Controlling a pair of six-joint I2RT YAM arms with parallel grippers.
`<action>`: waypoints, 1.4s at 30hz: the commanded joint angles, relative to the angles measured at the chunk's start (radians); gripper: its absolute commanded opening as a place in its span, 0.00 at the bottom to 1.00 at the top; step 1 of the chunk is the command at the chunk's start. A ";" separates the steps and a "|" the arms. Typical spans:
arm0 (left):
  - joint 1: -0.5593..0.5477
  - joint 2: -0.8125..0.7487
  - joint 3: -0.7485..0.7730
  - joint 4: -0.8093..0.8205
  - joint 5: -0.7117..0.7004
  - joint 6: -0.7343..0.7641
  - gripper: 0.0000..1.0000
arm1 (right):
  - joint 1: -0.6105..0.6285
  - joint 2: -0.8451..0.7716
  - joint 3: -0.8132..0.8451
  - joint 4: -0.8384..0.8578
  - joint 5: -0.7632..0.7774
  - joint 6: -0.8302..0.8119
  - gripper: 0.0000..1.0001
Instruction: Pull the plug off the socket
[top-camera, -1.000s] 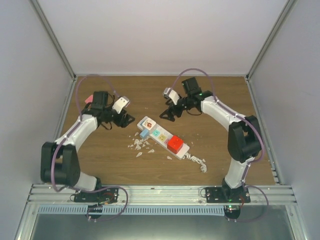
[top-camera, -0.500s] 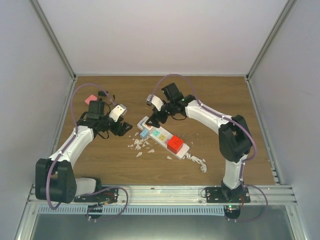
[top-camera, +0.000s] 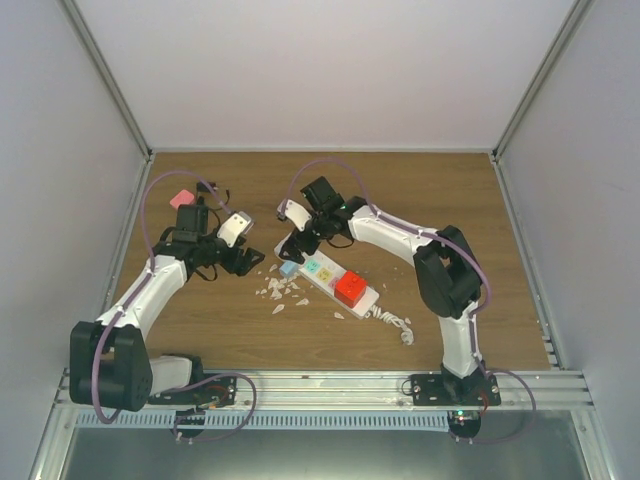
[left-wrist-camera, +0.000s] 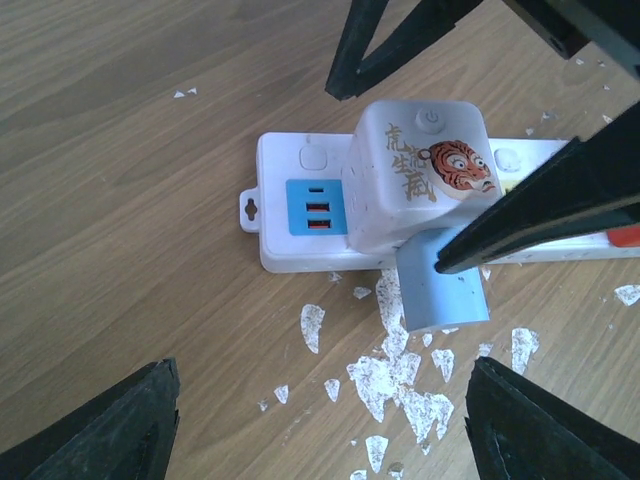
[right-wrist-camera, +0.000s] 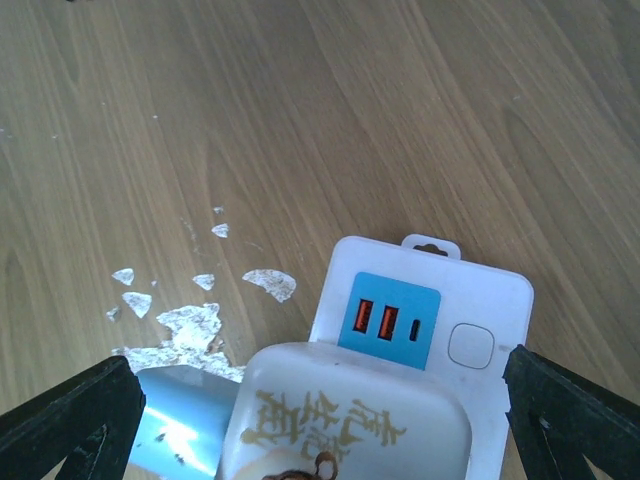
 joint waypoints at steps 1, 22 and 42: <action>0.002 -0.028 -0.041 0.039 0.033 -0.011 0.79 | 0.007 0.032 0.030 0.010 0.077 0.024 1.00; -0.149 0.005 -0.123 0.362 0.021 -0.105 0.76 | -0.065 -0.002 -0.053 0.035 0.186 0.042 0.61; -0.335 0.315 -0.010 0.623 -0.096 -0.104 0.70 | -0.145 -0.006 -0.096 0.037 0.159 0.047 0.48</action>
